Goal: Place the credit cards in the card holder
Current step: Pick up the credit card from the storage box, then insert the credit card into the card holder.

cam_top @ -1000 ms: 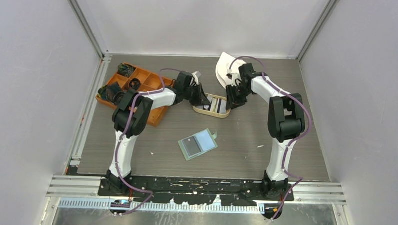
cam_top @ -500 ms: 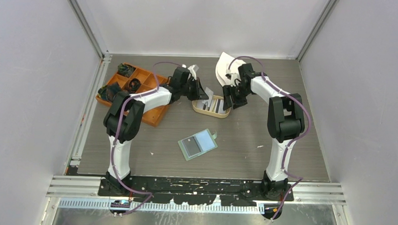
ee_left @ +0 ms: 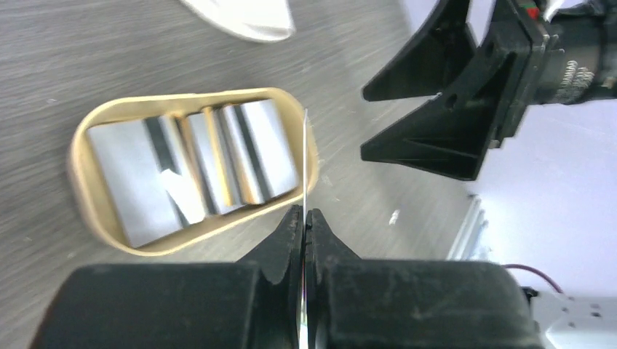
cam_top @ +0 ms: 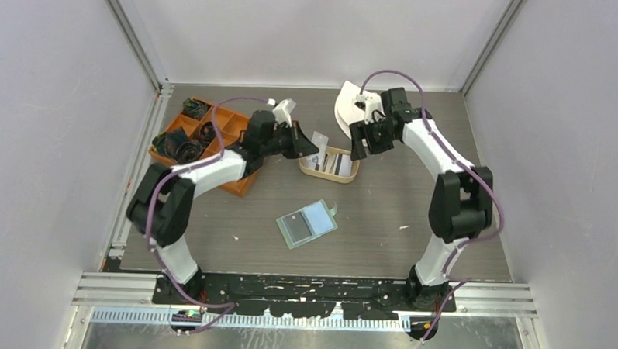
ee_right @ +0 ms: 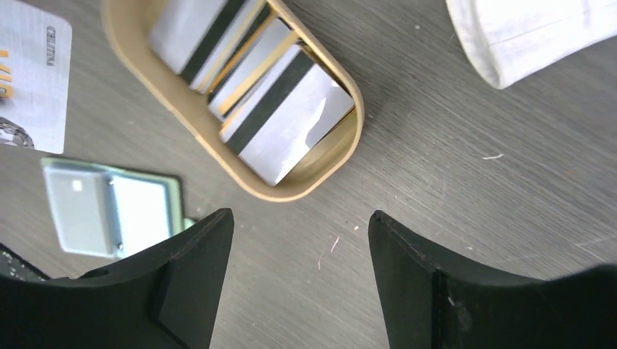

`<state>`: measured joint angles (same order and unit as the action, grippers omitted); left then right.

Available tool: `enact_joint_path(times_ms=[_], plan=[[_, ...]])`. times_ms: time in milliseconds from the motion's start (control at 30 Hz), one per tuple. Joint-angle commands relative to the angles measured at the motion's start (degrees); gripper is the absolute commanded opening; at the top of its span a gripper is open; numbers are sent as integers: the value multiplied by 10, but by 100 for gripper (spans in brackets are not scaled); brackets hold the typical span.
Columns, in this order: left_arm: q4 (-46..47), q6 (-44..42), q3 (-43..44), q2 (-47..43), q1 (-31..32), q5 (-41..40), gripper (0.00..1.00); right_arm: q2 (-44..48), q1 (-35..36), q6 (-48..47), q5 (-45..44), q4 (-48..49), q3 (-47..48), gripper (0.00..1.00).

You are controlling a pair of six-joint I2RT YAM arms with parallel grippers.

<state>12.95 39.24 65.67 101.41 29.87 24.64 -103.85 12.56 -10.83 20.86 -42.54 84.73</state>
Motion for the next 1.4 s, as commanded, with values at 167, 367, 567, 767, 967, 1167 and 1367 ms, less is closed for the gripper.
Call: enact_joint_path(times_ms=[167, 367, 567, 767, 967, 1167, 1367], plan=[[420, 72, -278, -210, 24, 35, 0, 232, -9, -32, 238, 80, -101, 76], [548, 80, -417, -303, 76, -35, 0, 343, -8, 75, 474, 298, -258, 96], [627, 57, -485, -347, 138, -100, 0, 341, 33, 197, 500, 401, -304, 94], [688, 57, -511, -326, 170, -120, 0, 324, 95, 270, 481, 447, -302, 78], [691, 53, -506, -320, 181, -128, 0, 312, 125, 268, 474, 449, -304, 53], [691, 60, -507, -315, 183, -128, 0, 308, 136, 267, 478, 448, -299, 22], [691, 67, -518, -313, 183, -139, 15, 308, 137, 254, 509, 438, -294, 1]])
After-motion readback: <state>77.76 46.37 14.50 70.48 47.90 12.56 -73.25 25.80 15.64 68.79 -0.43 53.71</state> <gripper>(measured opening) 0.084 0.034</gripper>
